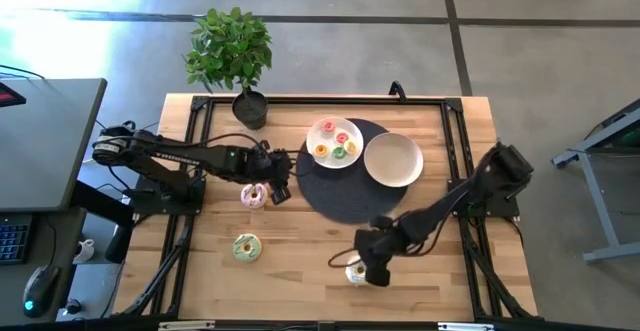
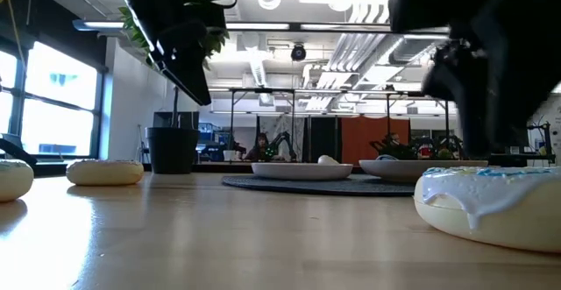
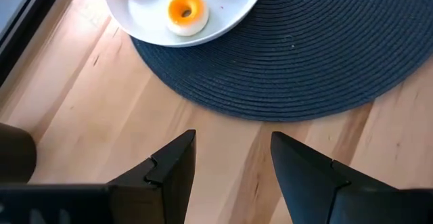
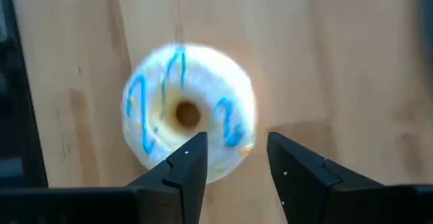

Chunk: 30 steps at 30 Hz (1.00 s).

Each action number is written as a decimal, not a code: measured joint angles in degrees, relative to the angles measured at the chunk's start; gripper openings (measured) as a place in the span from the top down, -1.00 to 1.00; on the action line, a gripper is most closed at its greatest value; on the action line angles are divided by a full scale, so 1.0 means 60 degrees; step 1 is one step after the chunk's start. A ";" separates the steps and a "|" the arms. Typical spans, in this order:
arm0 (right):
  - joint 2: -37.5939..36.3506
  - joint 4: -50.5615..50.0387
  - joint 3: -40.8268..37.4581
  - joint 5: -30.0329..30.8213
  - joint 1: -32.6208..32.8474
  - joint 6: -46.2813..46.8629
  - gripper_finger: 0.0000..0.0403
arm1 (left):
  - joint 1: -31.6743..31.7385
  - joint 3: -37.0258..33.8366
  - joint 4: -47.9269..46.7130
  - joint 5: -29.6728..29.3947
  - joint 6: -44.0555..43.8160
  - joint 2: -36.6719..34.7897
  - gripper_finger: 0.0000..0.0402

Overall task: Pick & Place donuts
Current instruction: Put the large white donut on the gray plate

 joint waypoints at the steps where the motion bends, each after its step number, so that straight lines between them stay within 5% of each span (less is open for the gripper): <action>1: 0.0181 0.0044 0.0000 -0.0162 0.0041 0.0114 0.26 | 0.0014 0.0000 0.0000 0.0004 0.0041 0.0000 0.06; 13: 0.0777 0.0523 0.0004 -0.0199 0.0019 0.0594 0.39 | 0.0025 0.0000 0.0000 0.0296 0.0060 0.0007 0.06; 21: 0.0773 0.0491 0.0004 -0.0417 -0.0034 0.0594 0.92 | 0.0022 0.0000 0.0593 0.1075 0.0062 0.0011 0.06; 30: -0.0123 -0.0486 0.0017 -0.0078 -0.0313 0.0598 0.92 | 0.0025 0.0000 0.0906 0.0947 0.0358 0.0015 0.06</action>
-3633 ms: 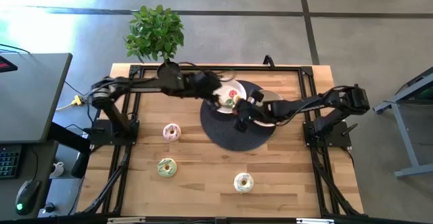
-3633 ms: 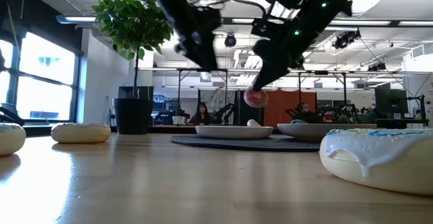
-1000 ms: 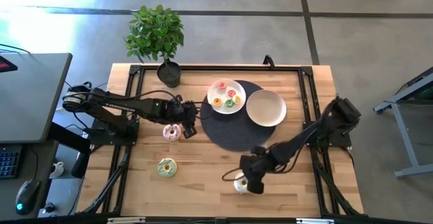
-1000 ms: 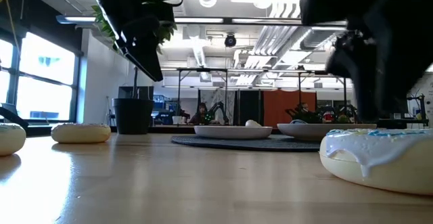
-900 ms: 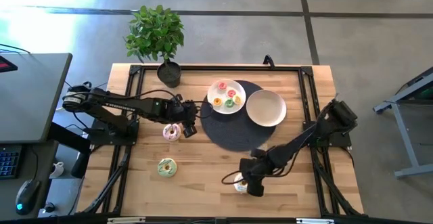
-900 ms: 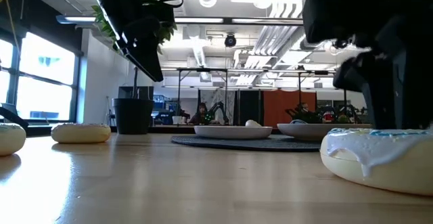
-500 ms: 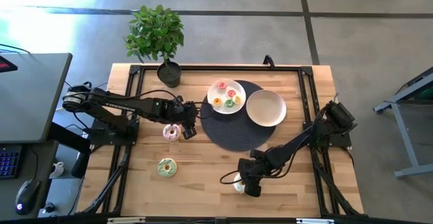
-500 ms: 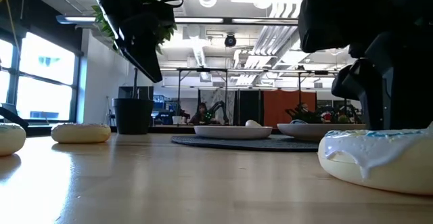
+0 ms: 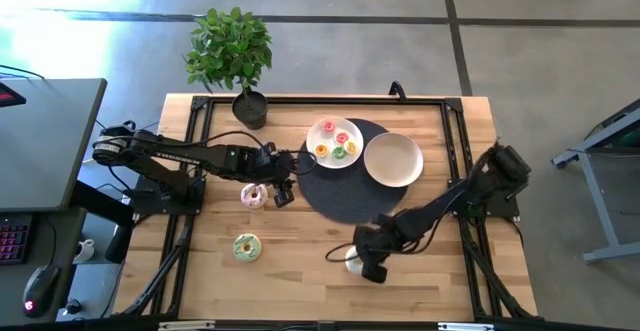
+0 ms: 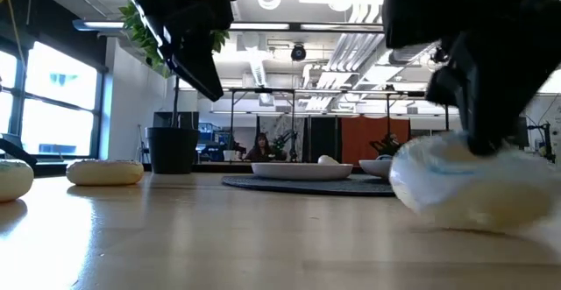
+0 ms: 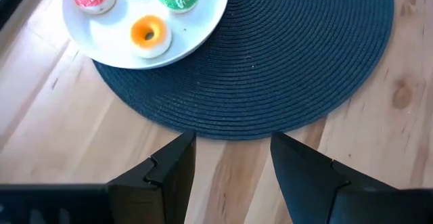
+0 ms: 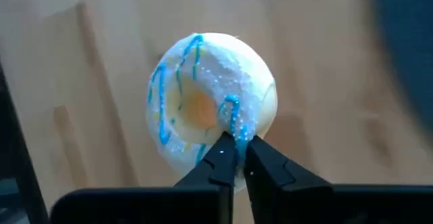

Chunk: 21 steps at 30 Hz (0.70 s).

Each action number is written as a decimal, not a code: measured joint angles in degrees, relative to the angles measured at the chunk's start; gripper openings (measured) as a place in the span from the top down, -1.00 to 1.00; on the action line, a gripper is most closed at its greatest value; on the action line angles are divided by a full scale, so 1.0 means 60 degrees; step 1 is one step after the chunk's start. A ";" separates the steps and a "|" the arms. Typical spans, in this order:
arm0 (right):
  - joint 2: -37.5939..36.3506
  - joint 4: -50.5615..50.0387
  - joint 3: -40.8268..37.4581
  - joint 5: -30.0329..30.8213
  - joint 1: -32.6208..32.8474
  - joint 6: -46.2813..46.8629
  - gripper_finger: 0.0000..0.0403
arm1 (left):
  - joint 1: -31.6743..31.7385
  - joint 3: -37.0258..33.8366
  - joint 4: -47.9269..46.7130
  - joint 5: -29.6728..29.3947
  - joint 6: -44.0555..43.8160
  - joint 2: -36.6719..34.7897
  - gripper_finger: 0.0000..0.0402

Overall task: Pick & Place donuts
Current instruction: Put the large white donut on the gray plate

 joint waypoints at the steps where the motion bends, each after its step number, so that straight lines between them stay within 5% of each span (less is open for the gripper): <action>1: -0.0233 -0.0355 0.0008 0.0151 -0.0076 0.0000 0.94 | -0.0002 0.0004 -0.0001 -0.0004 0.0109 0.0000 0.06; 12: -0.3159 -0.5092 -0.0070 0.3266 -0.1602 0.0229 0.92 | 0.0000 0.0004 0.0034 0.0003 0.0277 0.0000 0.06; 21: -0.4820 -0.3933 -0.2530 0.4614 -0.4670 0.0091 0.93 | -0.0001 0.0004 0.0045 0.0003 0.0277 0.0000 0.06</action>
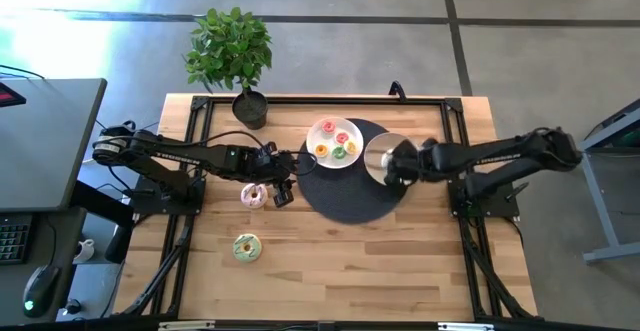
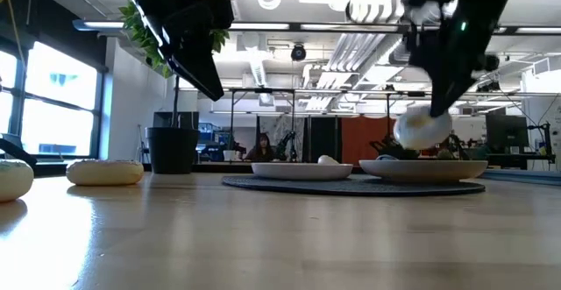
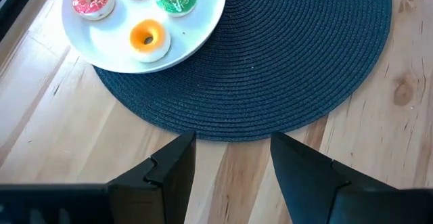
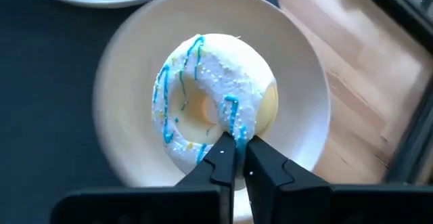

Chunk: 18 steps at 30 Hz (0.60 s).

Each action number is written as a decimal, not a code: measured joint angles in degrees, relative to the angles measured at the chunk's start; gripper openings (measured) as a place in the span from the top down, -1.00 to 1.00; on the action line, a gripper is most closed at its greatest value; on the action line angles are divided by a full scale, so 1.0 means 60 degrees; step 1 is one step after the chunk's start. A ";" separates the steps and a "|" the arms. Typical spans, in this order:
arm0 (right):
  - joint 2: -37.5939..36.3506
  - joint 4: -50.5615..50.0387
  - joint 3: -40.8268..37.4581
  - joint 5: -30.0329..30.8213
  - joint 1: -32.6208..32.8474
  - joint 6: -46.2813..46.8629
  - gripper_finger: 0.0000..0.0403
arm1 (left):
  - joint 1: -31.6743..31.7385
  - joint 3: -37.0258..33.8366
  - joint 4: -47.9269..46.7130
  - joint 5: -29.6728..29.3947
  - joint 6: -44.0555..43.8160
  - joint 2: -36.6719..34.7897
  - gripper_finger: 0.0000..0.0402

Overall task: Pick & Place donuts
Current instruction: Put the large white donut on the gray plate

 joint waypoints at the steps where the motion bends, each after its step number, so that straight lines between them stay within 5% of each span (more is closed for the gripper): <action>1: -0.0103 0.0456 -0.0353 -0.0110 -0.0377 -0.0166 0.93 | -0.0003 0.0000 0.0000 0.0000 0.0000 0.0000 0.06; 11: -0.0287 0.5571 -0.2884 -0.1662 -0.3359 -0.1860 0.93 | 0.0000 0.0004 0.0007 0.0000 0.0000 0.0000 0.06; 18: -0.0287 0.6434 -0.3378 -0.2293 -0.4080 -0.1927 0.80 | -0.0002 0.0007 0.0011 0.0000 0.0000 0.0000 0.06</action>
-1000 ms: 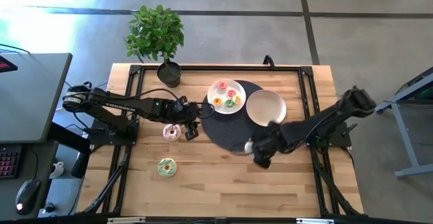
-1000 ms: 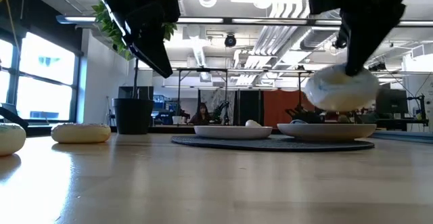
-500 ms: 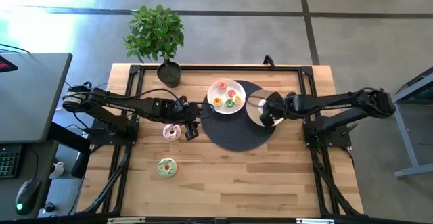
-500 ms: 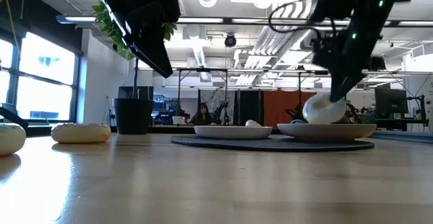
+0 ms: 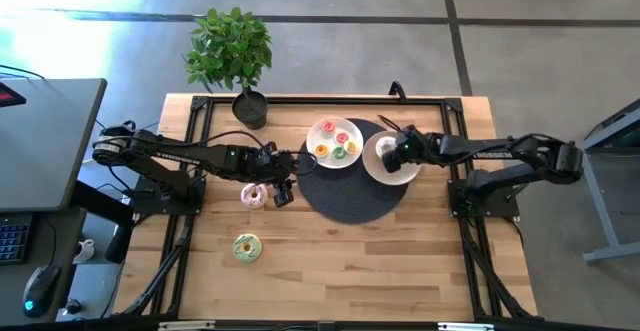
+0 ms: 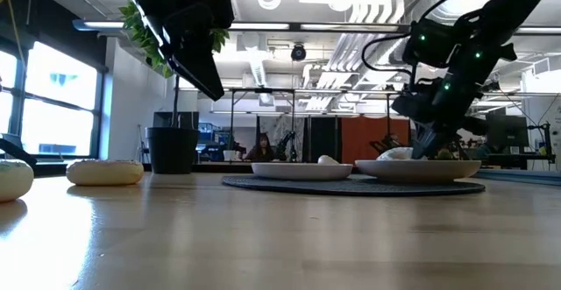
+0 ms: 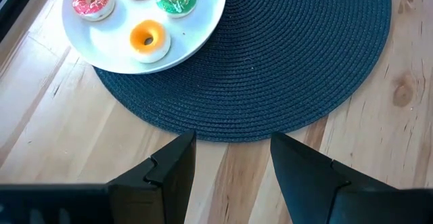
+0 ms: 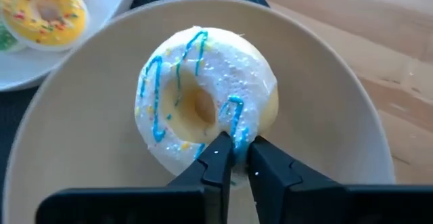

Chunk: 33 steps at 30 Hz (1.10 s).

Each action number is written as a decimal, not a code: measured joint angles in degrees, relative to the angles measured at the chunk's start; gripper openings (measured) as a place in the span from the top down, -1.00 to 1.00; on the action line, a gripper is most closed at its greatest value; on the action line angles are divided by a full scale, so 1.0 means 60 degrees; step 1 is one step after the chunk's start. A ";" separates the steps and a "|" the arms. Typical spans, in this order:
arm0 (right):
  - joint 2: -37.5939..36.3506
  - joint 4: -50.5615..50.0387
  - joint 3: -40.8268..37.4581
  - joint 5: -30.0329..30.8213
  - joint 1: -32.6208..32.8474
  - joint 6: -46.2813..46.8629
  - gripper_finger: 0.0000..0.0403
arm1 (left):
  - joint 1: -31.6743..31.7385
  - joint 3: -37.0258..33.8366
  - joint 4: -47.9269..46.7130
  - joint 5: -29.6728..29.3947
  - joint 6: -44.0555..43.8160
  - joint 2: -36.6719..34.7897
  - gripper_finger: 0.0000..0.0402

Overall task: Pick & Place donuts
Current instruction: Put the large white donut on the gray plate

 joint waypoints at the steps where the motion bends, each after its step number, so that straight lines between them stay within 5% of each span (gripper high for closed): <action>1: 0.0000 0.0008 -0.0036 -0.0014 -0.0001 0.0000 0.79 | 0.0003 0.0000 0.0000 0.0000 0.0000 0.0000 0.06; 33: 0.0000 0.0460 -0.0097 -0.0666 0.0034 -0.0783 0.69 | 0.0003 0.0000 0.0004 0.0000 0.0000 0.0004 0.06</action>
